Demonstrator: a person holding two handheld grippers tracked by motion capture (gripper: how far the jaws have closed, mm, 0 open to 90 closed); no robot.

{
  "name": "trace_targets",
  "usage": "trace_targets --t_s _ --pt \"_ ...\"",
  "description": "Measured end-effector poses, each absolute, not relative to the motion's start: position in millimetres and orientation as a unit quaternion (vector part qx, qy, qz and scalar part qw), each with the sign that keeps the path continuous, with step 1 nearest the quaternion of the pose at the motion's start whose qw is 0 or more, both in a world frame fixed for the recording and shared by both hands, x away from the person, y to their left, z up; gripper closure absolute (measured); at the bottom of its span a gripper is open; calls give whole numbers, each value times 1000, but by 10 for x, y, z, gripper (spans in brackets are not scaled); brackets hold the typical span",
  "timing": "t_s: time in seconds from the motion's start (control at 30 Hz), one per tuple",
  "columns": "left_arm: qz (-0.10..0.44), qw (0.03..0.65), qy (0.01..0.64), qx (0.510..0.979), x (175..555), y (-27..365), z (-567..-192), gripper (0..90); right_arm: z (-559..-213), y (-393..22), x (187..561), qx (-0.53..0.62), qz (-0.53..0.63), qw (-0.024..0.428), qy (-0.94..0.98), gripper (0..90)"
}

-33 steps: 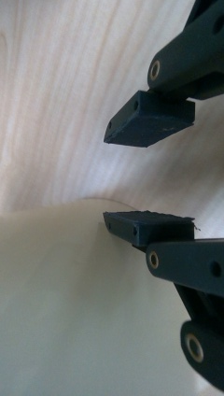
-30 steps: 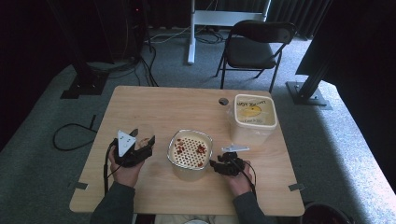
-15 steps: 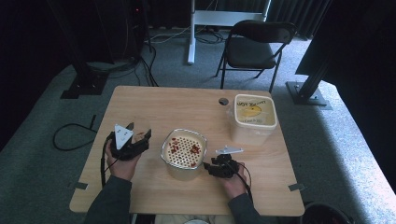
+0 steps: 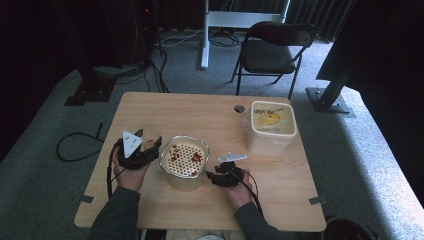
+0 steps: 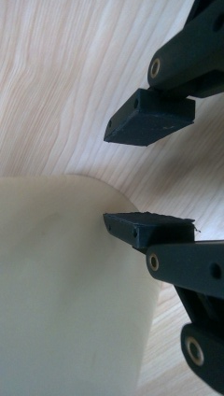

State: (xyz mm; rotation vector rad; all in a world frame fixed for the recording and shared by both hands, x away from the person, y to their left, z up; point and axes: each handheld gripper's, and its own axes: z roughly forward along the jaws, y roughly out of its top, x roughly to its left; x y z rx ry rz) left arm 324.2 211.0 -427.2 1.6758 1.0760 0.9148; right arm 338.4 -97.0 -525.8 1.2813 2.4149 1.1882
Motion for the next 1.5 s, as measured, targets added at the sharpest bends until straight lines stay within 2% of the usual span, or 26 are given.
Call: trace_targets --t_s 0.27,0.6,0.67,0.97,1.5 --pt "386 439 412 699 3248 2115 -4257 315 -5234 -1037 3380 428 395 84 809 514" --pt "373 413 311 771 3255 2183 -4149 315 -5241 -1398 3297 441 368 113 811 497" --pt "385 397 300 777 3260 2182 -4145 315 -5264 -1468 3274 447 366 115 808 496" --pt "475 327 291 763 3221 2005 -4219 315 -5379 -1764 3163 475 363 120 793 492" --pt "507 302 250 768 3185 1812 -4190 317 -5373 -2029 3137 495 365 145 775 467"
